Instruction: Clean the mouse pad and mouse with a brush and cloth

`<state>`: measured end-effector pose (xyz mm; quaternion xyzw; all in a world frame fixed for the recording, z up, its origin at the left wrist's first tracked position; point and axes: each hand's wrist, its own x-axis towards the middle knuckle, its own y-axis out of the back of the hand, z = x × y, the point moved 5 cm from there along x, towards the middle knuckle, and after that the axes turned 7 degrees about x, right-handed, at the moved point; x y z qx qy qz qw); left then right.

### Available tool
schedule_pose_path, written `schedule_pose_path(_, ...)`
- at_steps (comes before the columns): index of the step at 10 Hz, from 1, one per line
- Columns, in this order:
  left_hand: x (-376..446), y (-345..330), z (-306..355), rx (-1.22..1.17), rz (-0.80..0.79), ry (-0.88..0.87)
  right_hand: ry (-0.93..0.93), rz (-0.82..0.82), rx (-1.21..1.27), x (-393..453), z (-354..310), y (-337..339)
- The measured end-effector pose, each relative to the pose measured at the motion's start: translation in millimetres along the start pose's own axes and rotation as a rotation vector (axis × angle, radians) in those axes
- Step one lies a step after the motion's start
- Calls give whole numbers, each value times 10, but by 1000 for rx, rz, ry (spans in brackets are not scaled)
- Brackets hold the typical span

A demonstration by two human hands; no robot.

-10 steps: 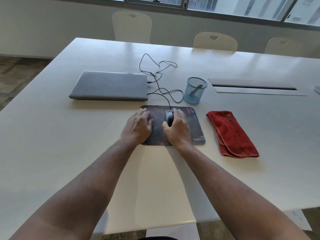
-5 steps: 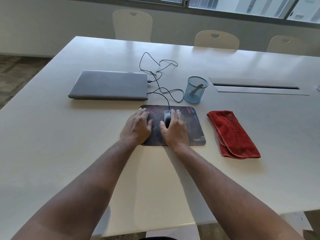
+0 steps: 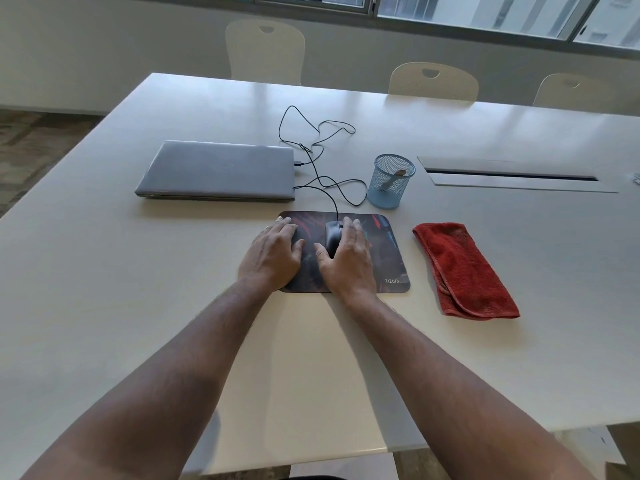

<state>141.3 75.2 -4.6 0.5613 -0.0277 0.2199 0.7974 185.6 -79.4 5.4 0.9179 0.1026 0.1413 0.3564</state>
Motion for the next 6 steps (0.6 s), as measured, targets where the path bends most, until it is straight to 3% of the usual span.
schedule_pose_path(4,50,27,7,19,-55,23,7,-47,35,83,0,46)
schedule_pose_path(6,170,199,42,104,11,13,132,-12,-107,339,-151,310)
